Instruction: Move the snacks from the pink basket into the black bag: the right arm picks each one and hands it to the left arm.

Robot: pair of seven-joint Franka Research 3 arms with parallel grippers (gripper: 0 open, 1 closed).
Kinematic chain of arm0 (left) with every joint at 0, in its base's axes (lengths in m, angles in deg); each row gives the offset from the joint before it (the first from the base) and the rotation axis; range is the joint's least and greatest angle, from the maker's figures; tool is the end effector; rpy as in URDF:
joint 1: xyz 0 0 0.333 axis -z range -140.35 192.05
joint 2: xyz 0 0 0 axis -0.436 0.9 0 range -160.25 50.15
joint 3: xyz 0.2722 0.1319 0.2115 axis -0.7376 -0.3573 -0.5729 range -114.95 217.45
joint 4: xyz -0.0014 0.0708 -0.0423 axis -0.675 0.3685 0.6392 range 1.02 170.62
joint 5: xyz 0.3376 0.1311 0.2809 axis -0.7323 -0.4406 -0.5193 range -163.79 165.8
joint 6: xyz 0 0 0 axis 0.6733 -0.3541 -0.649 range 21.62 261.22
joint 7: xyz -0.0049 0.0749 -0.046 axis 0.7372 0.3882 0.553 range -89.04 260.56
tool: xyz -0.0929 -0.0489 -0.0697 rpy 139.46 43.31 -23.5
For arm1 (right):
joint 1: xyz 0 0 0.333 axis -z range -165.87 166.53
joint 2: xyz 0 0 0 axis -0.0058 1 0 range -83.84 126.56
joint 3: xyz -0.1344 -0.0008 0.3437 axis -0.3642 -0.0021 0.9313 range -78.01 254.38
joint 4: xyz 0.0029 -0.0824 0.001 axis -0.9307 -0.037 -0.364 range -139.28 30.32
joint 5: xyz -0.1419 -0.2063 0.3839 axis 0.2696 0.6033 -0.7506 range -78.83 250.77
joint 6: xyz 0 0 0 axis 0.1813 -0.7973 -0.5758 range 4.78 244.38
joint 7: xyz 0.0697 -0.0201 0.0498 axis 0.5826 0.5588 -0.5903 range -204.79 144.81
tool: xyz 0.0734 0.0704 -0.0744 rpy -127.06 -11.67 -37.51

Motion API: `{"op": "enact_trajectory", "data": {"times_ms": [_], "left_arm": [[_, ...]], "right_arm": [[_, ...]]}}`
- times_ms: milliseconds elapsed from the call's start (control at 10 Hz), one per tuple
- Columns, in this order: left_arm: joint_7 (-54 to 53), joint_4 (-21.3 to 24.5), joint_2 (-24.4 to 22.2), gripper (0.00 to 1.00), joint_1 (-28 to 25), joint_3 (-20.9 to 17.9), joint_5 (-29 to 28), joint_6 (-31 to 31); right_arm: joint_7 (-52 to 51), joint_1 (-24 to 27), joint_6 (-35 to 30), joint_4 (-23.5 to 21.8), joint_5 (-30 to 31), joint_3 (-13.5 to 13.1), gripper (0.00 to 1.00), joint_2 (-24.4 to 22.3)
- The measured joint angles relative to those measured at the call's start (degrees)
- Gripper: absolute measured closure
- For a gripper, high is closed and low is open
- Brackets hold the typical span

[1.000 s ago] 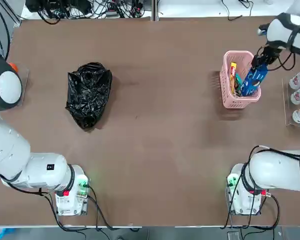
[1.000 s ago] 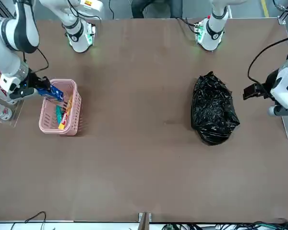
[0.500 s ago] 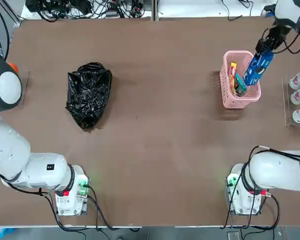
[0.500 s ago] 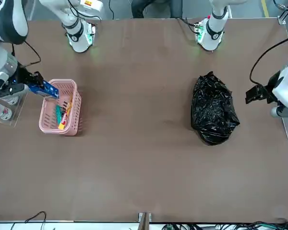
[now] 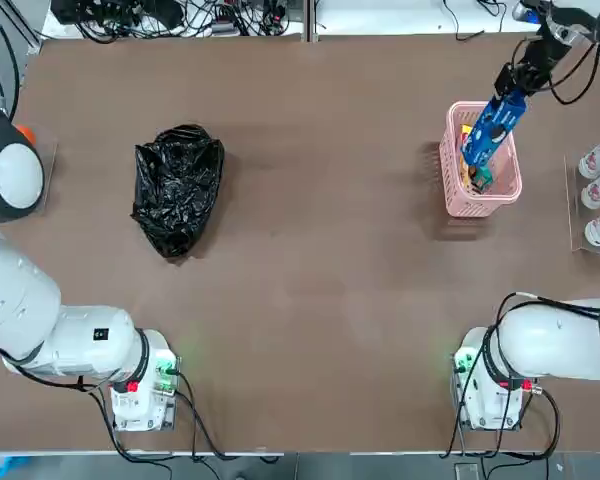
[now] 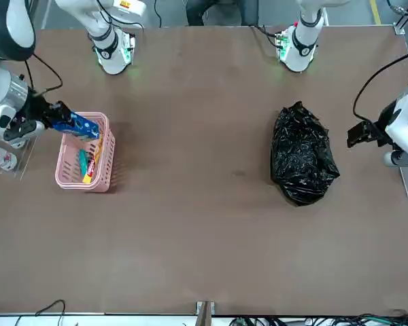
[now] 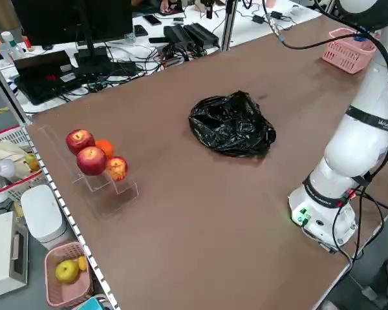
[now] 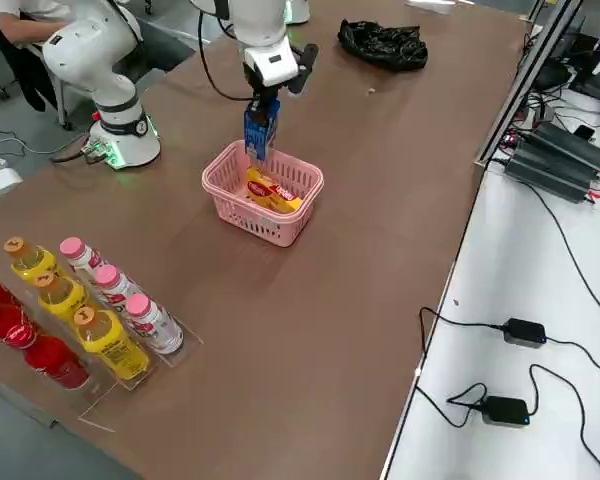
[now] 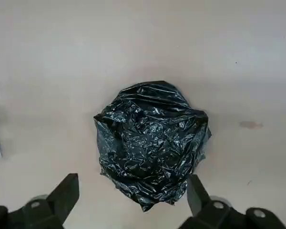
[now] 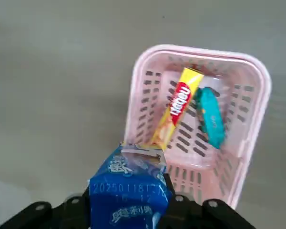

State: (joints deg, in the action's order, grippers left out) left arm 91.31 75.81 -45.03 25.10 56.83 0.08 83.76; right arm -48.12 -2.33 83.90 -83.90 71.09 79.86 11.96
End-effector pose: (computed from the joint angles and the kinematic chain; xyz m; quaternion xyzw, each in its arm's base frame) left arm 0.6749 -0.0491 0.6212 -0.9993 -0.0068 0.0359 0.0028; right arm 0.5434 -0.0307 0.4887 -0.9864 -0.0692 0.0345 0.1450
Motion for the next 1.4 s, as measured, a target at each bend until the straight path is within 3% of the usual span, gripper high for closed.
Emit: {"op": "enact_trajectory", "data": {"times_ms": [400,800,1100,1400], "left_arm": [[7.14,0.72,0.71,0.00,0.11,0.02,2.63,-2.21],[24.86,0.89,2.72,0.00,4.60,0.27,3.02,-2.31],[38.69,0.95,4.16,0.00,8.15,0.33,5.74,-2.30],[54.06,1.02,6.87,0.00,9.48,0.35,10.82,0.44]], "right_arm": [[1.14,-0.17,-3.07,4.02,-15.09,0.09,0.47,3.79],[5.57,-2.25,-2.31,4.33,-31.01,0.20,0.47,7.82],[8.60,-8.76,4.98,4.32,-40.20,0.30,0.47,9.35],[15.38,-19.72,18.46,4.48,-49.19,0.46,0.47,10.43]]}}
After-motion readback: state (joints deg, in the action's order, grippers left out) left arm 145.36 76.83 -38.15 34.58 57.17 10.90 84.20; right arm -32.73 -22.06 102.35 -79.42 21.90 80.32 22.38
